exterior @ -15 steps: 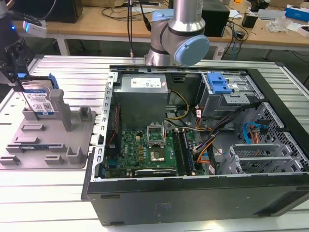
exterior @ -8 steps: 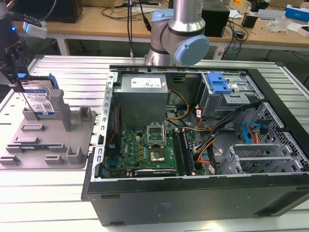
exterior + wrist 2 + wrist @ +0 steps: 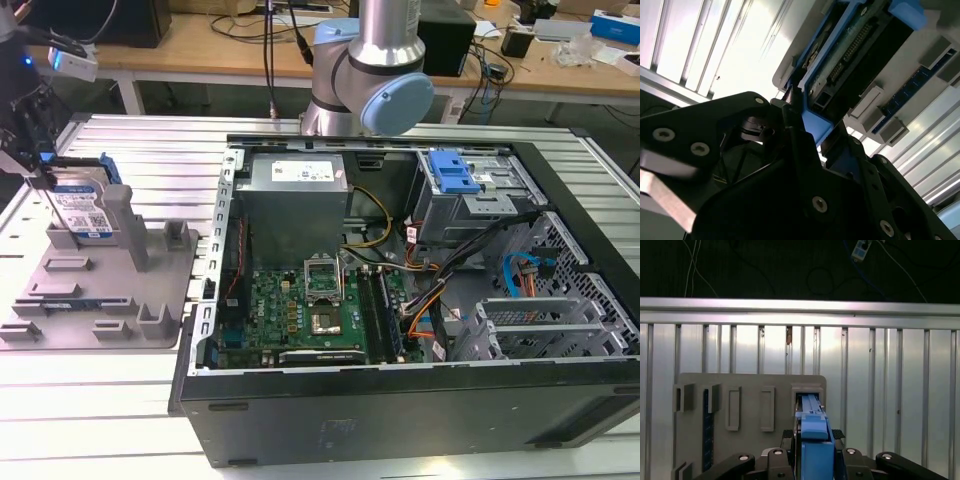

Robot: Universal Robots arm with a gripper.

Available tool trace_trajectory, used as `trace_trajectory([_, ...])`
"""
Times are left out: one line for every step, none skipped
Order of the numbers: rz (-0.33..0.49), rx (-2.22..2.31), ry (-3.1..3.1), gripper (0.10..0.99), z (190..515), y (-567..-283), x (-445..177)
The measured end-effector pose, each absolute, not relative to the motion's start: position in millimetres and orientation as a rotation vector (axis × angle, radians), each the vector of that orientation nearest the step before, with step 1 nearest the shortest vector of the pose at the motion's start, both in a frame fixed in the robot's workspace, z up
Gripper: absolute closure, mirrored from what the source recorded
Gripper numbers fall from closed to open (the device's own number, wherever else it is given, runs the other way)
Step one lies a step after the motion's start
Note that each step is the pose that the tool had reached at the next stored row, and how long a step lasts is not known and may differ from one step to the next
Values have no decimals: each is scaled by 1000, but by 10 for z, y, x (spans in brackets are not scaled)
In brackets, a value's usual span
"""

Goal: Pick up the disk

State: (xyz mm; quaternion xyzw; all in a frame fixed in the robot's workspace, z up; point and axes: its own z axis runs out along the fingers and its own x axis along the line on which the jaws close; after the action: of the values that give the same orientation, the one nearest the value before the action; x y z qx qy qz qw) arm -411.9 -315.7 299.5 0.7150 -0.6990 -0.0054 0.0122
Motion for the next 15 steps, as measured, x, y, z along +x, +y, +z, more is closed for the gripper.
trace_trajectory([-17, 2229, -2179, 678, 2992, -3157, -4119])
trace_trajectory([-17, 2229, -2179, 678, 2991, -3157, -4119])
trace_trajectory([-17, 2229, -2179, 678, 2990, -3157, -4118])
trace_trajectory([-17, 2229, -2179, 678, 2989, -3157, -4119])
trace_trajectory([-17, 2229, -2179, 694, 2988, -3157, -4119])
trace_trajectory([-17, 2229, -2179, 694, 2988, -3157, -4119])
trace_trajectory([-17, 2229, -2179, 722, 2986, -3157, -4119])
trace_trajectory([-17, 2229, -2179, 722, 2984, -3157, -4119])
trace_trajectory([-17, 2229, -2179, 722, 2983, -3157, -4119])
trace_trajectory([-17, 2229, -2179, 722, 2982, -3157, -4119])
trace_trajectory([-17, 2229, -2179, 722, 2982, -3157, -4119])
trace_trajectory([-17, 2229, -2179, 722, 2982, -3157, -4119])
trace_trajectory([-17, 2229, -2179, 722, 2982, -3157, -4119])
trace_trajectory([-17, 2229, -2179, 722, 2982, -3157, -4119])
trace_trajectory([-17, 2229, -2179, 722, 2981, -3157, -4119])
